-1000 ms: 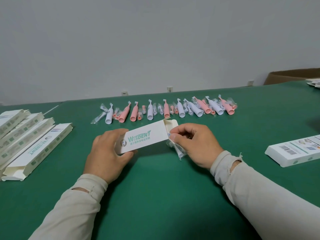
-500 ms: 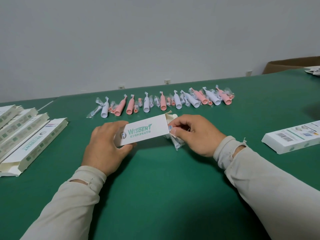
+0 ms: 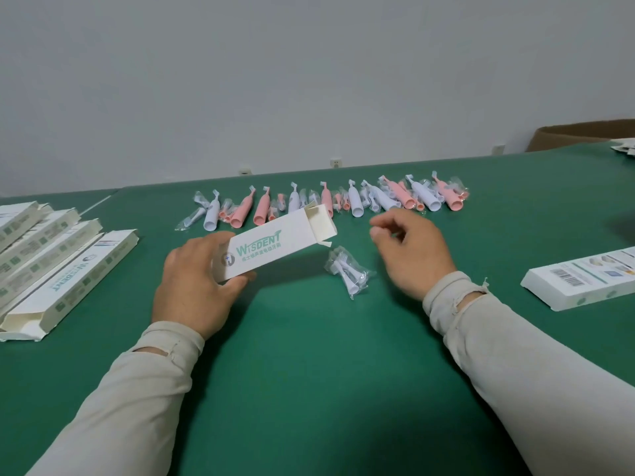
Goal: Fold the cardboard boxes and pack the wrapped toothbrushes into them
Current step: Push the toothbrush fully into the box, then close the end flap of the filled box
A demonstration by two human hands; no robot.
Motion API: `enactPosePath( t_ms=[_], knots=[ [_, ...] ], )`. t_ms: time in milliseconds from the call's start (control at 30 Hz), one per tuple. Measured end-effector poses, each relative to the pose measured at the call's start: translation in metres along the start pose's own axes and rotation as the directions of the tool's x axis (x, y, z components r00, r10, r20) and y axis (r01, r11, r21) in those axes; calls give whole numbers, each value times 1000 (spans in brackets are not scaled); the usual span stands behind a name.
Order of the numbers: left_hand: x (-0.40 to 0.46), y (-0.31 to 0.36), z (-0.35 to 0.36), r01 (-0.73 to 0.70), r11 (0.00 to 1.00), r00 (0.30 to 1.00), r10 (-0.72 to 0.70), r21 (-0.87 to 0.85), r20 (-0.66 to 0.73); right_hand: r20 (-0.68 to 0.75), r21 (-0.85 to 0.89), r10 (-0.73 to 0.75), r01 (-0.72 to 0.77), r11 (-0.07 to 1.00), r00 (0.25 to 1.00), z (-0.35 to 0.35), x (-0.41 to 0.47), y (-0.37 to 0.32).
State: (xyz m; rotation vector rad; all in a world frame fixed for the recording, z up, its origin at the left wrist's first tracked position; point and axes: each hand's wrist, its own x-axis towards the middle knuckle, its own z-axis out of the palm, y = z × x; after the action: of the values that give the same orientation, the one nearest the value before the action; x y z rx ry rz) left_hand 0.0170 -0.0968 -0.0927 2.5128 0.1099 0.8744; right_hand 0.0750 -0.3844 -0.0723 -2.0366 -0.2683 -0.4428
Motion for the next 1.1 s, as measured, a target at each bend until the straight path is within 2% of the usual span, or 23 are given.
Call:
enactPosePath(
  t_ms=[67, 167, 300, 367, 500, 567, 633, 667, 700, 733, 800, 867, 967, 1033, 1100],
  knots=[
    [0, 1, 2, 11, 1000, 1000, -11, -2, -15, 59, -118, 52, -45, 992, 997, 6, -1, 5],
    [0, 1, 5, 15, 1000, 1000, -16, -12, -8, 131, -278, 54, -15, 960, 990, 20, -3, -2],
    [-1, -1, 4, 40, 999, 999, -40, -12, 6, 264, -491, 226, -71, 868, 938, 25, 3, -9],
    [-1, -1, 4, 40, 999, 999, -39, -11, 15, 277, -564, 287, -87, 821, 917, 18, 4, -12],
    [-2, 2, 4, 10, 1000, 999, -9, -28, 37, 306, -713, 336, -19, 701, 891, 4, 5, -16],
    [-3, 5, 5, -5, 999, 999, 6, -43, 37, 327, -720, 355, -12, 694, 876, 1, 5, -14],
    [-4, 5, 4, -17, 999, 999, 19, -42, 34, 299, -633, 320, -64, 771, 899, -3, 9, -8],
    [-3, 5, 4, -20, 999, 999, 21, -38, 33, 267, -503, 278, -113, 857, 923, -5, 10, -6],
    [-3, 5, 4, -21, 999, 999, 23, -37, 33, 229, -298, 227, -154, 942, 946, -8, 11, -6],
    [-3, 6, 3, -23, 999, 999, 24, -39, 36, 184, -49, 186, -180, 982, 965, -10, 10, -9],
    [-3, 7, 4, -32, 999, 998, 34, -41, 46, 111, 343, 143, -173, 923, 983, -11, 5, -15],
    [-3, 8, 4, -52, 998, 997, 54, -35, 60, 57, 545, 106, -120, 830, 993, -5, 1, -21],
    [-4, 9, 5, -66, 997, 995, 68, -33, 75, -12, 632, 68, -45, 774, 998, 6, -7, -28],
    [-4, 9, 5, -65, 997, 995, 68, -39, 72, -18, 590, 23, -8, 807, 1000, 11, -9, -27],
    [-4, 9, 4, -72, 996, 995, 75, -44, 69, -7, 467, -10, 12, 884, 1000, 14, -12, -24]
  ],
)
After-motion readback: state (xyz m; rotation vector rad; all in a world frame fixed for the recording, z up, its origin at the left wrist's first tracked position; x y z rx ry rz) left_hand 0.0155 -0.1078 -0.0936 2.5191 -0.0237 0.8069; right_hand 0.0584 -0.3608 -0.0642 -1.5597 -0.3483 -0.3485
